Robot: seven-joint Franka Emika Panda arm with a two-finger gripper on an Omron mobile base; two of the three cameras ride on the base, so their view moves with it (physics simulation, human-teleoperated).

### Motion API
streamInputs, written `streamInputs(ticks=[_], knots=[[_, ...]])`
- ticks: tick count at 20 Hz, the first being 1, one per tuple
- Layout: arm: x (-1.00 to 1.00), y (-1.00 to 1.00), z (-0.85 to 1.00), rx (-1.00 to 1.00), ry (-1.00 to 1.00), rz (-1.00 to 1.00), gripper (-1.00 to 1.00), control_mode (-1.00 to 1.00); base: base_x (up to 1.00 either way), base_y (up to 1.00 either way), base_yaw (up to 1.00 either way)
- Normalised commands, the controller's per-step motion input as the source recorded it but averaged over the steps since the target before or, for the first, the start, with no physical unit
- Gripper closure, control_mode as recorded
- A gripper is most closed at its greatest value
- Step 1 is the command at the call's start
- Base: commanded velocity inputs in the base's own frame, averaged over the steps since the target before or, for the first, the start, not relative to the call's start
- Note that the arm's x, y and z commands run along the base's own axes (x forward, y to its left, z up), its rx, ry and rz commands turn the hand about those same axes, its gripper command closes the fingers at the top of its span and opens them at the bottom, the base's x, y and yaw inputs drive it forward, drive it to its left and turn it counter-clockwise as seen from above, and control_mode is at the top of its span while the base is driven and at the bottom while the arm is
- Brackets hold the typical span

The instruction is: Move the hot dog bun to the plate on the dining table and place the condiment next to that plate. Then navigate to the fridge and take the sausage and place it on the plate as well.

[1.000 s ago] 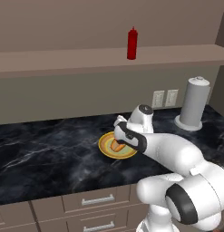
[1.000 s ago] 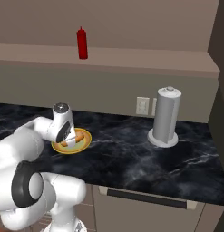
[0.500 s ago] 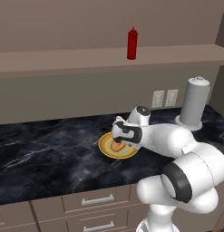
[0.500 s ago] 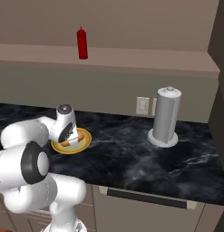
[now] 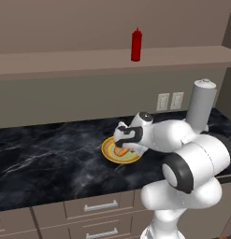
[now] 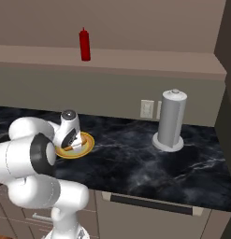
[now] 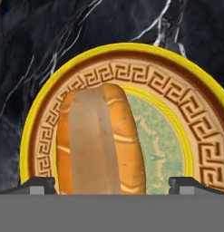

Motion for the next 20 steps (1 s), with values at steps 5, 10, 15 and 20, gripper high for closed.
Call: streamInputs(ticks=[5, 10, 15, 20], knots=[[0.07, 0.15, -0.31, 0.00, 0.02, 0.00, -1.00, -1.00, 0.00, 0.00, 0.00], [0.07, 0.15, -0.26, 0.00, 0.02, 0.00, -1.00, -1.00, 0.00, 0.00, 0.00], [0.03, 0.15, -0.20, -0.01, 0.07, 0.00, 1.00, -1.00, 0.00, 0.00, 0.00], [-0.22, 0.01, 0.00, -0.03, -0.10, -0.01, 1.00, -1.00, 0.00, 0.00, 0.00]])
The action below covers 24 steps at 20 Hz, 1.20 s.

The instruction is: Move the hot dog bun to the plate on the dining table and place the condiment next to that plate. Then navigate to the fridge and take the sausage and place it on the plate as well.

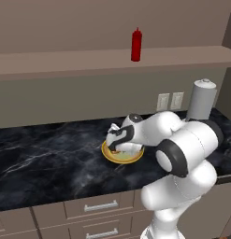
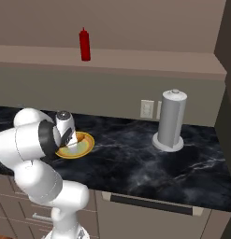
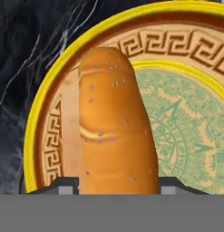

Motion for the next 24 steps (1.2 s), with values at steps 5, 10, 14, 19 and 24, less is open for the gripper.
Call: streamInputs(ticks=[5, 10, 14, 19, 24], knots=[[-0.46, -0.19, 0.43, 0.00, -0.19, -0.02, 1.00, -1.00, 0.00, 0.00, 0.00], [-0.61, -0.37, 0.64, 0.00, -0.23, 0.00, 1.00, -1.00, 0.00, 0.00, 0.00], [-0.68, -0.33, 0.60, 0.00, -0.20, 0.00, 1.00, -1.00, 0.00, 0.00, 0.00], [-0.62, -0.19, 0.62, -0.07, -0.17, 0.00, 1.00, -1.00, 0.00, 0.00, 0.00], [-0.77, -0.21, 0.51, -0.02, 0.00, 0.00, 1.00, -1.00, 0.00, 0.00, 0.00]])
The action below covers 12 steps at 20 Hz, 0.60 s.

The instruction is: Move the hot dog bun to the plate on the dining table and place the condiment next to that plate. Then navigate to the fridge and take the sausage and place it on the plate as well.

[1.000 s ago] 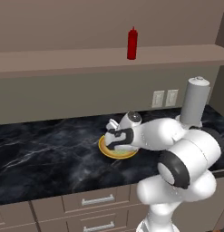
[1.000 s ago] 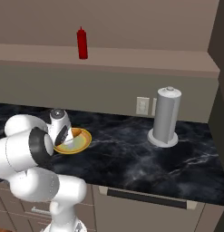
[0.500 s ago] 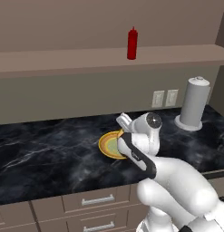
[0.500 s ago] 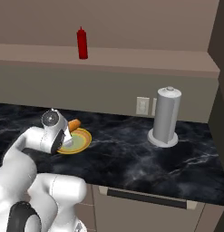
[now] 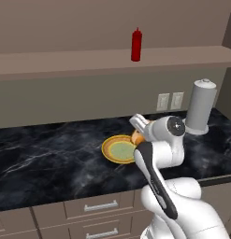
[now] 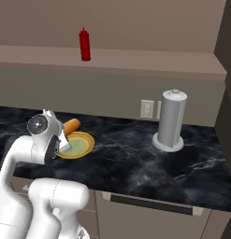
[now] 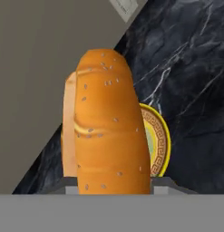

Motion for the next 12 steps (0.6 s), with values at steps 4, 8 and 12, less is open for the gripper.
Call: streamInputs(ticks=[4, 8, 12], knots=[[-0.89, -0.29, 0.52, 0.00, 0.00, 0.00, 1.00, -1.00, 0.00, 0.00, 0.00], [-0.78, -0.28, 0.68, 0.00, 0.00, 0.00, 1.00, -1.00, 0.00, 0.00, 0.00], [-0.80, -0.18, 0.45, 0.00, 0.00, 0.00, 1.00, -1.00, 0.00, 0.00, 0.00]])
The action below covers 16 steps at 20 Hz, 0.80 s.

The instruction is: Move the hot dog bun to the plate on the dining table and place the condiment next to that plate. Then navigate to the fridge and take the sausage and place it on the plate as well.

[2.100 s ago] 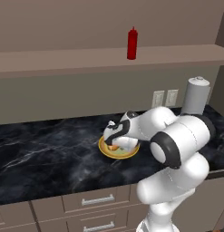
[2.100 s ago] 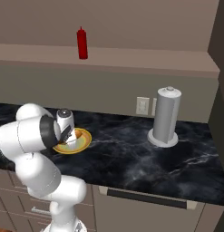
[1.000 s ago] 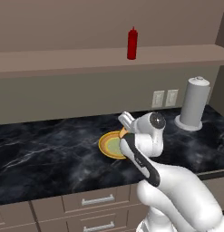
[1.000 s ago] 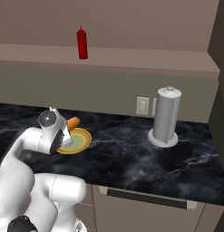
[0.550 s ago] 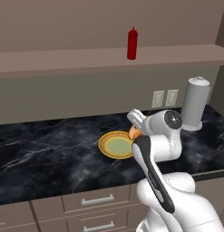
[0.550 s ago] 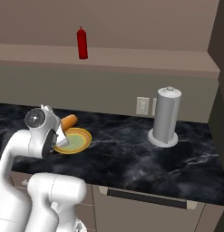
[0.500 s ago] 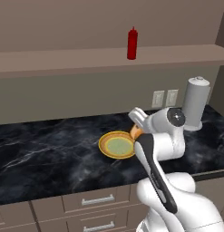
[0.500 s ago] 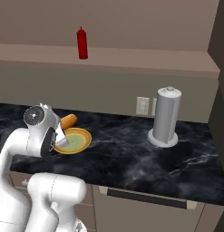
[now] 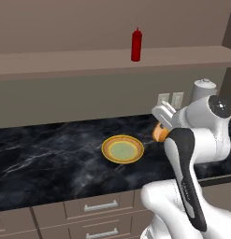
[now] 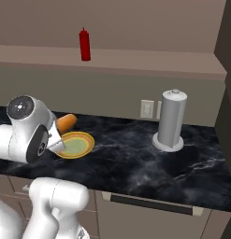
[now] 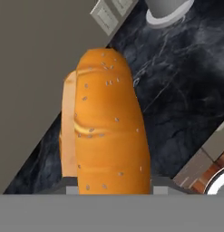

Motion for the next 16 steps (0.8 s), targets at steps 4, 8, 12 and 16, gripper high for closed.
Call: streamInputs(ticks=[4, 8, 12, 16], knots=[[-0.91, 0.09, -0.06, -0.06, -0.06, 0.00, 1.00, -1.00, 0.00, 0.00, 0.00], [0.00, 0.00, 0.00, 0.00, 0.00, 0.00, 1.00, 1.00, -0.99, 0.38, 0.15], [0.00, 0.00, 0.00, 0.00, 0.00, 0.00, 1.00, 1.00, -0.73, 0.45, 0.43], [0.00, 0.00, 0.00, 0.00, 0.00, 0.00, 1.00, 1.00, -0.52, 0.61, 0.52]])
